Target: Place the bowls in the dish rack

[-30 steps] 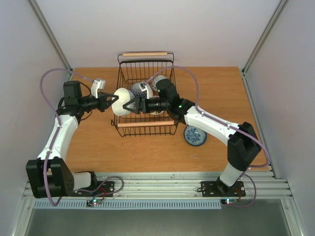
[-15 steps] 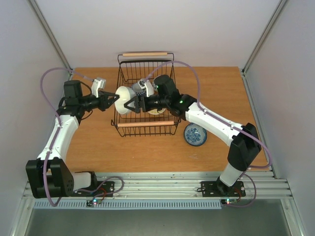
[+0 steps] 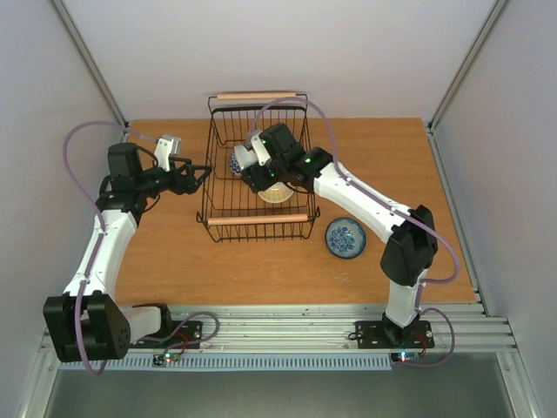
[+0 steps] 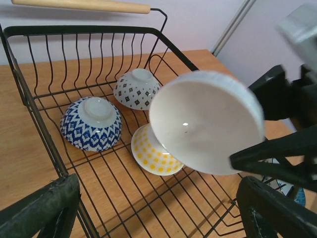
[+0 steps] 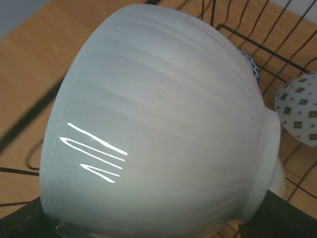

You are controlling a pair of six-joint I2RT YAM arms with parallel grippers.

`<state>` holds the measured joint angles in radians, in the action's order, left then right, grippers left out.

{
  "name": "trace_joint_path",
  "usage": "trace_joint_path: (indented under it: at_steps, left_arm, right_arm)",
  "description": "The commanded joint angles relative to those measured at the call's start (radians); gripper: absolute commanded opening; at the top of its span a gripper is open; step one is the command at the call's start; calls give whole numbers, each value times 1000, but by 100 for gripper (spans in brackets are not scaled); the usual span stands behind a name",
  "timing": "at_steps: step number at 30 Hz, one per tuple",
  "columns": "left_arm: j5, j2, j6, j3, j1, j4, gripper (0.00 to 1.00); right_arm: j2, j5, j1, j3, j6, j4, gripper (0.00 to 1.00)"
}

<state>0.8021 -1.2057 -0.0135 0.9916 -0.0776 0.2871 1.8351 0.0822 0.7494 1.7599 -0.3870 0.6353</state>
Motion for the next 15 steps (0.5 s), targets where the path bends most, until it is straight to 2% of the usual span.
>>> trace_joint_path:
  at_steps: [1,8,15]
  left_arm:
    - [-16,23,-1,-16,-3,-60,88]
    - [-3,10,-2,-16,-4,-63,89]
    - [-3,11,-2,-15,-3,-62,90]
  right_arm:
    - [46,-109,-1,43,-219,7,1]
    - [153,-235,46,77,-457,-18,1]
    - [286,-405,98,144,-614,-26,1]
